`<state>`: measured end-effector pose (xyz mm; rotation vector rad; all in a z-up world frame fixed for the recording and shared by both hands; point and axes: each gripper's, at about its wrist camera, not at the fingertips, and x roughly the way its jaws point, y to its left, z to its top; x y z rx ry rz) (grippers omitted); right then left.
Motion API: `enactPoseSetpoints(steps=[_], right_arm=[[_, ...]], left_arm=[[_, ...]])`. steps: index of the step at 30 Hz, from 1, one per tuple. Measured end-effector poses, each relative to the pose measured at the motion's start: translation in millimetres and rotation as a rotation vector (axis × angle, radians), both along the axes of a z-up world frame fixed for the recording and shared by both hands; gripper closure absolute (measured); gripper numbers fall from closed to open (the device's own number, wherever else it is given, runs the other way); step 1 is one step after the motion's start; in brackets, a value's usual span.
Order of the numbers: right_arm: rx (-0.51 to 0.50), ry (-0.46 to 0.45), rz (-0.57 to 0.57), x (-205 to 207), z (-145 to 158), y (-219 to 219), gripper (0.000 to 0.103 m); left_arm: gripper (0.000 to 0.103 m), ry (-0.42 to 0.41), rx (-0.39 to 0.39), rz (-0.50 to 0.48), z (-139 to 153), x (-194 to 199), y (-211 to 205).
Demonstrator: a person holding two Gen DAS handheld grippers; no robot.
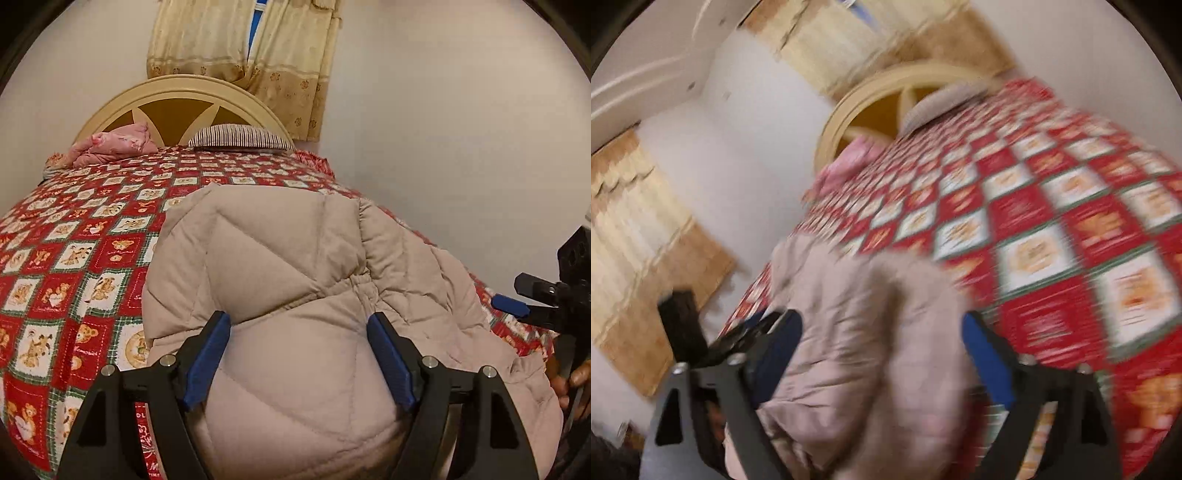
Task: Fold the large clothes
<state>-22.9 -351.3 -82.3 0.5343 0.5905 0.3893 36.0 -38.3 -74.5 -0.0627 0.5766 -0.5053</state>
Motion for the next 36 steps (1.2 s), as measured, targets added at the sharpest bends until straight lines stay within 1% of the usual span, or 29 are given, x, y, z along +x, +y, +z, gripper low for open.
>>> enactPoseSetpoints(steps=[1, 2, 3, 4, 6, 7, 8, 9, 10, 11, 12, 13, 14, 15, 16, 17, 18, 19, 20, 22, 25, 28, 30, 33, 35, 36], right_arm=[[-0.001, 0.015, -0.021, -1, 0, -9, 0.01], [-0.011, 0.056, -0.029, 2, -3, -15, 0.01], [-0.03, 0.113, -0.02, 8, -10, -17, 0.01], [-0.048, 0.171, 0.003, 16, -20, -14, 0.014], [-0.048, 0.23, 0.064, 32, -34, -3, 0.042], [-0.044, 0.237, 0.103, 40, -38, 5, 0.074], [-0.049, 0.226, 0.147, 51, -38, 19, 0.082], [-0.086, 0.201, 0.171, 60, -33, 34, 0.082], [-0.142, 0.172, 0.194, 71, -26, 53, 0.085], [-0.165, 0.154, 0.217, 77, -20, 64, 0.086], [-0.18, 0.114, 0.262, 84, -11, 79, 0.087], [-0.17, 0.058, 0.32, 89, -1, 93, 0.087], [-0.135, 0.015, 0.362, 93, 3, 99, 0.087], [-0.104, -0.004, 0.387, 98, 2, 102, 0.087], [-0.08, 0.015, 0.401, 110, -4, 107, 0.087], [-0.075, 0.069, 0.4, 123, -20, 108, 0.087], [-0.048, 0.114, 0.404, 133, -35, 108, 0.089], [0.009, 0.148, 0.418, 142, -50, 106, 0.093], [0.106, 0.181, 0.434, 150, -67, 99, 0.093], [0.18, 0.198, 0.429, 154, -78, 87, 0.094], [0.215, 0.218, 0.409, 155, -84, 78, 0.094], [0.245, 0.234, 0.406, 158, -89, 73, 0.094], [0.264, 0.236, 0.402, 162, -92, 69, 0.094], [0.275, 0.234, 0.393, 157, -92, 60, 0.092], [0.281, 0.239, 0.39, 156, -91, 52, 0.088], [0.287, 0.26, 0.373, 153, -89, 44, 0.086]], left_arm=[[0.026, -0.005, -0.019, 0.0, 0, 0, 3], [0.026, -0.008, -0.036, 0.001, 1, 0, 6], [0.026, -0.012, -0.048, -0.001, 3, 1, 8], [0.026, -0.017, -0.065, -0.005, 4, 0, 10], [0.026, -0.026, -0.096, -0.006, 5, -1, 15], [0.026, -0.039, -0.117, -0.003, 7, -3, 19], [0.026, -0.053, -0.132, 0.0, 8, -5, 22], [0.026, -0.071, -0.149, 0.008, 10, -7, 26], [0.026, -0.091, -0.16, 0.019, 12, -10, 29], [0.026, -0.11, -0.164, 0.028, 14, -12, 32], [0.026, -0.135, -0.165, 0.031, 17, -15, 35], [0.026, -0.163, -0.156, 0.032, 20, -18, 36], [0.026, -0.181, -0.144, 0.028, 22, -20, 35], [0.026, -0.189, -0.118, 0.019, 23, -18, 31], [0.026, -0.18, -0.081, 0.008, 22, -13, 24], [0.026, -0.17, -0.044, -0.006, 22, -8, 15], [0.025, -0.165, -0.029, -0.02, 21, -5, 10], [0.024, -0.15, -0.018, -0.039, 20, 0, 4], [0.022, -0.128, -0.005, -0.054, 17, 4, -3], [0.019, -0.071, 0.044, -0.083, 11, 17, -17], [0.017, -0.011, 0.098, -0.132, 1, 30, -32], [0.017, 0.03, 0.138, -0.154, -7, 38, -39], [0.016, 0.034, 0.17, -0.152, -11, 40, -42], [0.016, 0.021, 0.235, -0.148, -15, 38, -51], [0.016, 0.013, 0.267, -0.15, -17, 35, -54], [0.016, 0.009, 0.278, -0.148, -18, 34, -55]])
